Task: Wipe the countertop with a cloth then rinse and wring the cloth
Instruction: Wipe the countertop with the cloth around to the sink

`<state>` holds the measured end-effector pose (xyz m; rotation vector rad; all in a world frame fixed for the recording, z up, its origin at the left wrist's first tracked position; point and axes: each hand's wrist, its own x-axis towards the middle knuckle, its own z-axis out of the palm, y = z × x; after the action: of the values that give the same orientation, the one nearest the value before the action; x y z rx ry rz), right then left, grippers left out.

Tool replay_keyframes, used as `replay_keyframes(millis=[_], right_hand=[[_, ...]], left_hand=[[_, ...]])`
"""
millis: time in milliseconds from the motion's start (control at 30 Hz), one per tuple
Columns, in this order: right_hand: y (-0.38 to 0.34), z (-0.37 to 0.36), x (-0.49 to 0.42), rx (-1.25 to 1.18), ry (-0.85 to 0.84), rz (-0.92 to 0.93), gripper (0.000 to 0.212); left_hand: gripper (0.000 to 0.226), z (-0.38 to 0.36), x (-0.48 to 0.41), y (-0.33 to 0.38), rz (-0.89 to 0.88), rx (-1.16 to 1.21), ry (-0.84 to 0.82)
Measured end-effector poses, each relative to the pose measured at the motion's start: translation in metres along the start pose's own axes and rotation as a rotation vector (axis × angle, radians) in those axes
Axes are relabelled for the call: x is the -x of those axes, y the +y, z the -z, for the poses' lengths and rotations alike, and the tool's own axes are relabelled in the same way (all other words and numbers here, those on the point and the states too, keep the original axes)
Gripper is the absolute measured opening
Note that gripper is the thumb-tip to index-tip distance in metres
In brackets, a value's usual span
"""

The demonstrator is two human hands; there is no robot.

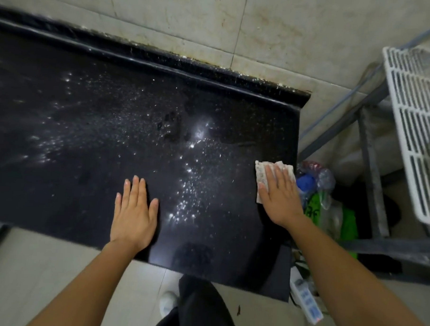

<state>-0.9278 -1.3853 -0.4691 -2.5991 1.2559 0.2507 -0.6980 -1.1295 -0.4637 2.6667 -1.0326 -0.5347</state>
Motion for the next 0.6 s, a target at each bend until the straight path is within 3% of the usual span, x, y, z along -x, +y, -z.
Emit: replay_keyframes(millis=[233,400,500,600], right_hand=[[-0.027,-0.028,0.093,0.054,-0.021,0.106,0.081],[-0.026,-0.052,0.152,0.131,0.017,0.369,0.06],[-0.006,-0.047,0.151,0.169,-0.003,0.52,0.059],[0.005,-0.035,0.114,0.159,-0.016,0.447,0.058]], left_hand=[[0.064,-0.007,0.036,-0.015,0.027,0.019,-0.025],[0.066,-0.005,0.036,-0.018,0.018,-0.011,-0.072],[0.066,-0.005,0.036,-0.017,0.034,-0.027,-0.086],[0.067,-0.008,0.034,-0.017,0.034,-0.043,-0.057]])
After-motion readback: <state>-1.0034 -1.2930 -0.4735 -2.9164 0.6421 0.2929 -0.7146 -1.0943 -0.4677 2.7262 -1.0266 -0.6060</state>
